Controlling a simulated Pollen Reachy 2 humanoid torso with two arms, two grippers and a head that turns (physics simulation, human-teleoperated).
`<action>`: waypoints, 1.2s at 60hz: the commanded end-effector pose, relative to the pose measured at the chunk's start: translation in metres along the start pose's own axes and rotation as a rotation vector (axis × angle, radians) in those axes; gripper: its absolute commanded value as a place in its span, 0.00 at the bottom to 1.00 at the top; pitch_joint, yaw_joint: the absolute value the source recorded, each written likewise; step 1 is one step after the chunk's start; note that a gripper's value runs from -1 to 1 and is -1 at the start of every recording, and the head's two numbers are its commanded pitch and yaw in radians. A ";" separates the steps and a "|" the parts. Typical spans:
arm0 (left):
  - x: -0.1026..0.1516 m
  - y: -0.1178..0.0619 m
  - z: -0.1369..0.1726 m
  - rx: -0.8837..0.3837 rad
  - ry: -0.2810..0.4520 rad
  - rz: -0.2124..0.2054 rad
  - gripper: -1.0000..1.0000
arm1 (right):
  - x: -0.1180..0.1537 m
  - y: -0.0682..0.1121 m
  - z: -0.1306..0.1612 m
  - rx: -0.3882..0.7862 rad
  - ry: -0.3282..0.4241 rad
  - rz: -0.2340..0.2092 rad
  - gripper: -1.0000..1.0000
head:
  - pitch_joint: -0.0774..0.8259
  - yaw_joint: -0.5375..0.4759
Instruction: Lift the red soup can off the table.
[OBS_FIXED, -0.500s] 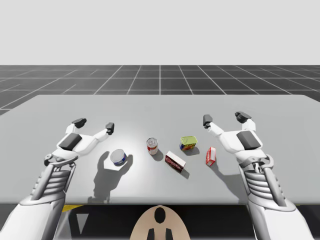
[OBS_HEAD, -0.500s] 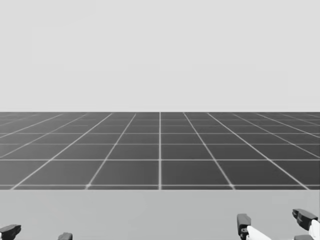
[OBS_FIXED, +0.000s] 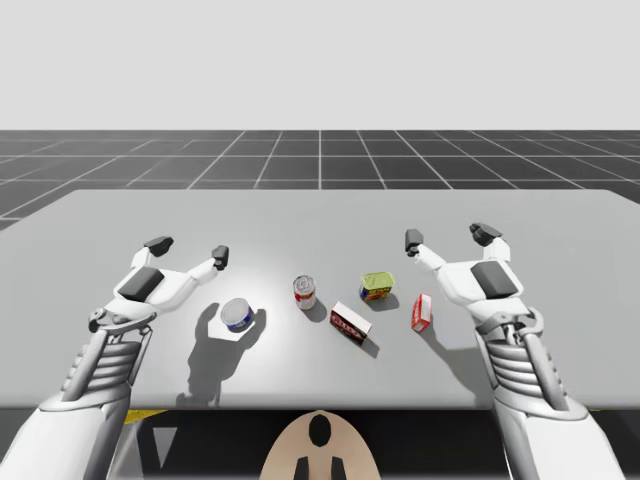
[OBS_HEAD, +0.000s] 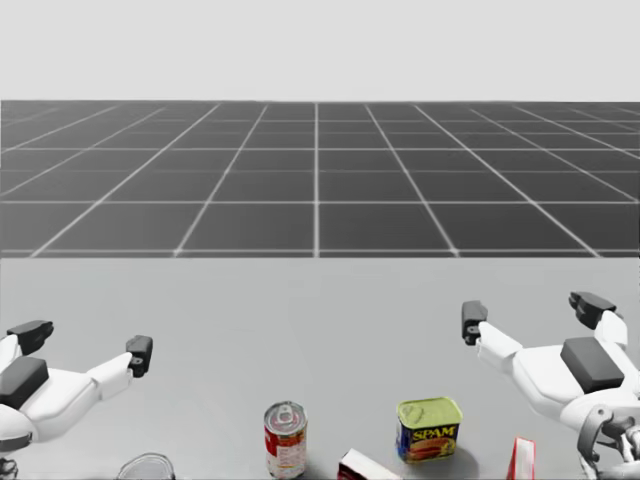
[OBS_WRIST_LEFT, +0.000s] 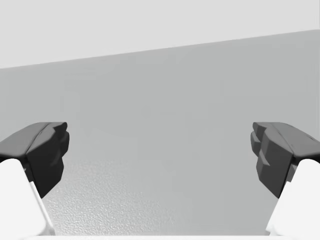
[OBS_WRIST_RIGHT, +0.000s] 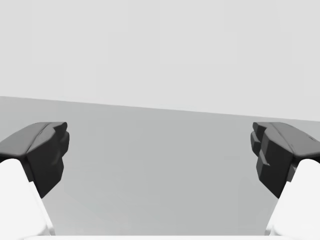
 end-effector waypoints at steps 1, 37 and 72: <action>0.000 0.001 0.000 -0.001 0.001 -0.002 0.00 | -0.001 0.000 -0.001 -0.008 0.001 0.015 0.00 | 0.48 0.52; 0.001 -0.001 0.000 -0.018 -0.002 -0.011 0.00 | -0.002 0.000 -0.001 -0.026 -0.005 0.033 0.00 | 0.78 0.61; 0.053 -0.046 0.048 -0.430 0.166 0.051 0.00 | -0.006 -0.002 -0.005 -0.041 -0.001 0.046 0.00 | 0.78 0.60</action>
